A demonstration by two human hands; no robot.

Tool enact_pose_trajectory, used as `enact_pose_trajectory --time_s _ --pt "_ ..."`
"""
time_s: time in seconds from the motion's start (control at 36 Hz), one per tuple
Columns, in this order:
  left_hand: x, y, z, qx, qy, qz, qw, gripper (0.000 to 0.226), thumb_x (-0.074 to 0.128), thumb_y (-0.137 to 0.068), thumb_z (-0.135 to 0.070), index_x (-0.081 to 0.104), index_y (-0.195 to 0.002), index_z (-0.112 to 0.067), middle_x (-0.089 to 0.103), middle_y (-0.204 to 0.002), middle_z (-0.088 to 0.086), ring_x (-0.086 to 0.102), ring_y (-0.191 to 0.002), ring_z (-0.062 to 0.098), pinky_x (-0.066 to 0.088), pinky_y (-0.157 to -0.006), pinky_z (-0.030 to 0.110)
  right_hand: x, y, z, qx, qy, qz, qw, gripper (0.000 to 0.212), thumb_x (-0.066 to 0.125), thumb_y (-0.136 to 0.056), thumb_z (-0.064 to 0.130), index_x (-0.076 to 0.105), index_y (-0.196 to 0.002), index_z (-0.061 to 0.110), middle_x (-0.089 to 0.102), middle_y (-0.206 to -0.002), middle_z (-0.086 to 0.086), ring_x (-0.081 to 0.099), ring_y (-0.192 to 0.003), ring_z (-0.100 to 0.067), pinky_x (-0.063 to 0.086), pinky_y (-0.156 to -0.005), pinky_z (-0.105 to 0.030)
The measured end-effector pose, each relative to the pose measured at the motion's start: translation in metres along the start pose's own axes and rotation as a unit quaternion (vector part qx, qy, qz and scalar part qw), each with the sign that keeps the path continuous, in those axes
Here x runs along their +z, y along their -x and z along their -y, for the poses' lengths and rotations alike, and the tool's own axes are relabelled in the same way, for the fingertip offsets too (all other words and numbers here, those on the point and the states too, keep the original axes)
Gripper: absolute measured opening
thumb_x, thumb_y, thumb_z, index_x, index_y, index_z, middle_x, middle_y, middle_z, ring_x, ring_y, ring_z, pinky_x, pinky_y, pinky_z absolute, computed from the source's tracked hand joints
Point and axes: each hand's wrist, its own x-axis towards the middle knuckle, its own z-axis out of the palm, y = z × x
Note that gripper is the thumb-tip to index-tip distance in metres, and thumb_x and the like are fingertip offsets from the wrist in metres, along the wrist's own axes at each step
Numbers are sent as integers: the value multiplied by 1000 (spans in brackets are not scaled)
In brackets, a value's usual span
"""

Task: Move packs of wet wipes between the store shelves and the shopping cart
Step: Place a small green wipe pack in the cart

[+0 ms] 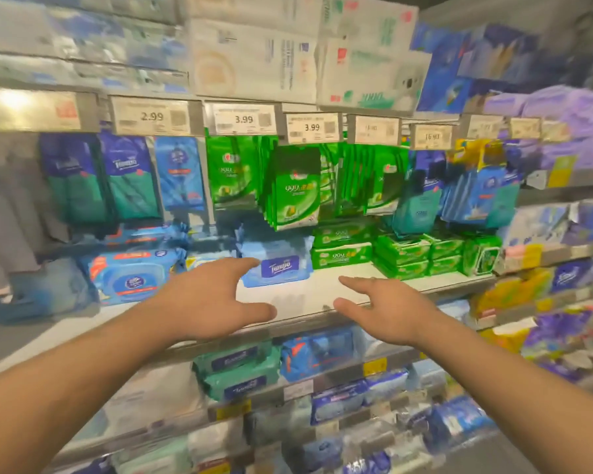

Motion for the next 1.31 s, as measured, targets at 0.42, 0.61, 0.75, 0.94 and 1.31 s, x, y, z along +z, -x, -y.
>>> enact_pose_trajectory --time_s 0.42,0.61,0.75,0.94,1.31 --pt "47 -131 -47 150 38 66 986 89 53 -79 -79 24 -154 -39 34 -157 -18 42 -137 4 38 -111 31 -13 -55 -69 107 1 -18 994 70 40 -91 78 37 -153 46 67 -135 0 67 -109 -15 52 -95 -34" --pt "64 -172 -82 152 38 94 983 89 52 -81 -78 17 -155 -43 24 -160 -20 25 -147 5 26 -116 28 -26 -74 -98 103 -12 -55 993 67 45 -92 74 41 -152 45 47 -155 11 64 -118 -16 43 -104 -29" --pt "74 -205 -99 161 77 93 980 92 54 -73 -82 24 -152 -47 29 -158 -20 35 -140 -3 29 -116 25 -35 -92 -131 64 -32 -90 993 69 48 -90 73 44 -151 42 49 -153 14 53 -135 -10 41 -108 -27" --pt "75 -237 -126 118 111 0 987 88 58 -79 -75 29 -154 -38 32 -158 -16 33 -143 4 28 -114 22 -52 -121 -166 12 -152 -188 970 55 60 -92 58 55 -144 40 59 -144 10 53 -132 -7 34 -97 -14" --pt "74 -274 -164 -17 471 -209 857 65 68 -64 -67 60 -120 -35 68 -120 -15 64 -112 2 48 -101 34 -29 -202 -174 -132 -497 -175 840 31 62 -92 39 58 -123 41 68 -127 19 58 -127 -5 39 -115 -41"
